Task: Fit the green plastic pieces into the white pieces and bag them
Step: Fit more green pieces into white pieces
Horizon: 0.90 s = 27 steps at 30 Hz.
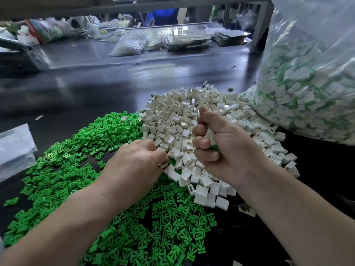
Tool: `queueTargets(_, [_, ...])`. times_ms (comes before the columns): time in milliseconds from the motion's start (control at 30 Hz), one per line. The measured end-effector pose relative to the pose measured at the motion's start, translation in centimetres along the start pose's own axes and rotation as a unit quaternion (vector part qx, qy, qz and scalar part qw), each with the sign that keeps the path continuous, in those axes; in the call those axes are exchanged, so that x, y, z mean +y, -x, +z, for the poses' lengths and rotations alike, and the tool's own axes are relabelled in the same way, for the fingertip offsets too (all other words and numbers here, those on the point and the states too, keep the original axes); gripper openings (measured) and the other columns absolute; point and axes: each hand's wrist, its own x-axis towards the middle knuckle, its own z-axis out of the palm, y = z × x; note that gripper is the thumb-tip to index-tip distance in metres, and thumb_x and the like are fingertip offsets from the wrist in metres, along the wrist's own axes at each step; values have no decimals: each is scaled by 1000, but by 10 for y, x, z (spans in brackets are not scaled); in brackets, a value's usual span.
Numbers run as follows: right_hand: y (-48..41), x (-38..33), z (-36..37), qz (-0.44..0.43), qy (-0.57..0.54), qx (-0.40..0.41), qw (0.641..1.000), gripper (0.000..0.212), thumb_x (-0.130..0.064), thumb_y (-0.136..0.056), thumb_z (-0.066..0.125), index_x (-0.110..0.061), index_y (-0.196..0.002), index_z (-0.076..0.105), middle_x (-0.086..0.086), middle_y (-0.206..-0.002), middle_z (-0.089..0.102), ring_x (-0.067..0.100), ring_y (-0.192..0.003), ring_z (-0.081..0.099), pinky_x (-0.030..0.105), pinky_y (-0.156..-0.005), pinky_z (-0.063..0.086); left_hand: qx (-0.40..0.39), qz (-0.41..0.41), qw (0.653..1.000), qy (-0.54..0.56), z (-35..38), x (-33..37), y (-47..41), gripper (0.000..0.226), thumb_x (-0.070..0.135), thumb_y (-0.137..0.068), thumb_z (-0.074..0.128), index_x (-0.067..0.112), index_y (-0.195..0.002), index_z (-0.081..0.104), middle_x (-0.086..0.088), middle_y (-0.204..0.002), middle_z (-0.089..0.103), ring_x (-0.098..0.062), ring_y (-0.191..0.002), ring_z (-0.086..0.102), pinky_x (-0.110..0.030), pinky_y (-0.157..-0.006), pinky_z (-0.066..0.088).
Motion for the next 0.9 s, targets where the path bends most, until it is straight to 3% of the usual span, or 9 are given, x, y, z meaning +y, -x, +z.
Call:
queueTargets(100, [-1, -1, -1, 9, 23, -1, 1000, 20, -28, -82, 71, -16, -87, 56, 0, -65, 54, 7, -41, 47, 17, -29, 31, 30, 6, 1000, 3, 2, 2, -2, 26, 37, -96, 52, 19, -97, 71, 5, -86, 60, -16, -76, 56, -34, -71, 50])
queueTargets(167, [1, 0, 0, 17, 67, -7, 998, 23, -31, -82, 71, -16, -88, 54, -1, -65, 54, 7, -43, 47, 17, -29, 31, 82, -54, 992, 80, -2, 3, 0, 23, 39, -96, 52, 23, -96, 69, 7, -83, 63, -12, -71, 58, -31, -65, 51])
queueTargets(233, [3, 4, 0, 30, 123, -15, 992, 30, -35, -76, 75, -15, -89, 56, 0, -66, 55, 8, -44, 48, 17, -30, 32, 130, -133, 955, 231, -11, 4, 2, 19, 49, -90, 56, 33, -89, 67, 9, -73, 65, -7, -61, 58, -19, -53, 48])
queueTargets(300, [7, 9, 4, 52, 169, -19, 984, 32, -38, -73, 76, -15, -88, 59, 0, -66, 56, 9, -45, 48, 16, -31, 32, 171, -171, 904, 353, -23, 8, 5, 24, 57, -80, 56, 38, -89, 66, 10, -72, 69, -12, -56, 59, -20, -45, 46])
queueTargets(467, [14, 19, 12, 100, 174, -64, 978, 29, -44, -86, 69, -16, -87, 61, 1, -66, 57, 10, -44, 49, 15, -32, 32, 207, -115, 892, 386, -35, 35, 11, 16, 47, -76, 66, 32, -81, 69, 22, -73, 70, 3, -63, 64, -1, -53, 40])
queueTargets(600, [15, 18, 11, 106, 139, -101, 979, 14, -28, -90, 64, -14, -88, 60, 1, -66, 56, 7, -44, 51, 16, -31, 34, 182, -82, 886, 418, -25, 31, 17, 14, 41, -81, 75, 35, -92, 69, 18, -85, 72, 0, -75, 67, -3, -61, 44])
queueTargets(700, [12, 11, 10, 128, 48, -107, 985, 19, -19, -80, 66, -12, -94, 57, 3, -70, 58, 7, -46, 53, 15, -30, 37, 186, -110, 923, 319, -12, 11, 16, 21, 50, -88, 63, 41, -107, 65, 21, -95, 67, 6, -83, 62, -2, -66, 42])
queueTargets(800, [11, 8, 10, 117, -5, -81, 990, 11, -14, -78, 61, -11, -88, 59, 7, -74, 61, 11, -48, 58, 16, -30, 40, 113, -105, 982, 109, 2, -3, 11, 41, 43, -90, 59, 25, -127, 63, 7, -115, 61, -10, -102, 56, -23, -83, 44])
queueTargets(900, [11, 9, 10, 107, 0, -77, 991, 12, -9, -78, 60, -10, -89, 59, 8, -77, 63, 13, -51, 61, 16, -31, 41, 63, -81, 994, 27, 14, -4, 9, 32, 32, -87, 68, 19, -115, 72, -2, -109, 63, -23, -99, 57, -35, -80, 47])
